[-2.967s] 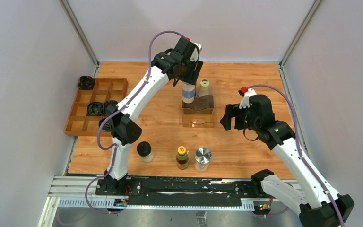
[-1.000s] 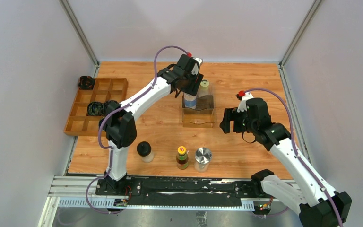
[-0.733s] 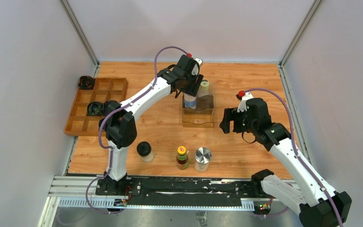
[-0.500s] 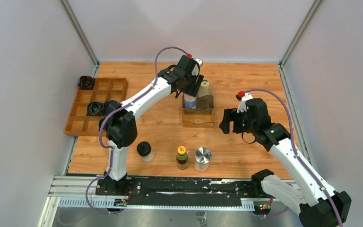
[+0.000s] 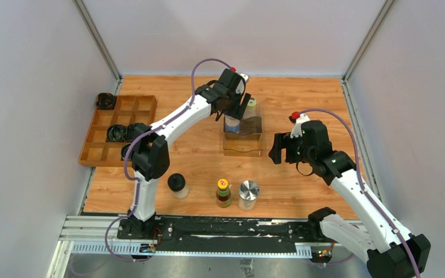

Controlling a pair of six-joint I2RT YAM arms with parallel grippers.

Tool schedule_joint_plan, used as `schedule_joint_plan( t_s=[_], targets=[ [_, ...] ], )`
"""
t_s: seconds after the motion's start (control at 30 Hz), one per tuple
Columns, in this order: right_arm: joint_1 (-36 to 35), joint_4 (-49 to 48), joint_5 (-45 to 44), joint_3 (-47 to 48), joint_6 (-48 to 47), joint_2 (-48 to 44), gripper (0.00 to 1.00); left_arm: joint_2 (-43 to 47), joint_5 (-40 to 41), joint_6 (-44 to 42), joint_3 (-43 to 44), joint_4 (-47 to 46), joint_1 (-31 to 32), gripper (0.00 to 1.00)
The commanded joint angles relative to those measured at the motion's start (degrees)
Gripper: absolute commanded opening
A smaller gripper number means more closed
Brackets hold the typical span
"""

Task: Organize the condiment bottles
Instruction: Place the bottle in the storage box, then pick up the bottle from the center of the board.

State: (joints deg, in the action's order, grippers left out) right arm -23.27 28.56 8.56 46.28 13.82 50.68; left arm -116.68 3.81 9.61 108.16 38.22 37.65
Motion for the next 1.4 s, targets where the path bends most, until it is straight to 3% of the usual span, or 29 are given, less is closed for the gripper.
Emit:
schedule_joint_plan(
  t_s=[0.0,0.43,0.77,0.87,1.13,1.37],
  targets=[
    [-0.5,0.0,0.4,-0.8,-0.2,-0.1,0.85,-1.2,-0.3,-0.1,-0.2,-0.9,0.4,0.74],
    [-0.5,1.1,0.8,0.1,0.4,-0.7,0.85,9.1,2.3,0.1,-1.6,1.2,0.5,0.77],
    [-0.5,9.1,0.4,2.5,0.7,-5.8,0.85,28.5,4.7,3.8,-20.6,0.4,2.5,0.78],
    [-0.5,11.9,0.7,3.7,1.6,-7.9,0.85,35.9,5.3,5.5,-27.4,0.1,3.9,0.99],
    [-0.8,20.7,3.5,6.1,5.6,-14.6,0.85,55.4,6.1,11.3,-43.5,0.1,9.1,1.0],
    [-1.0,27.6,3.6,6.3,7.2,-20.8,0.85,66.4,5.2,13.6,-51.6,0.0,11.9,1.0]
  ],
)
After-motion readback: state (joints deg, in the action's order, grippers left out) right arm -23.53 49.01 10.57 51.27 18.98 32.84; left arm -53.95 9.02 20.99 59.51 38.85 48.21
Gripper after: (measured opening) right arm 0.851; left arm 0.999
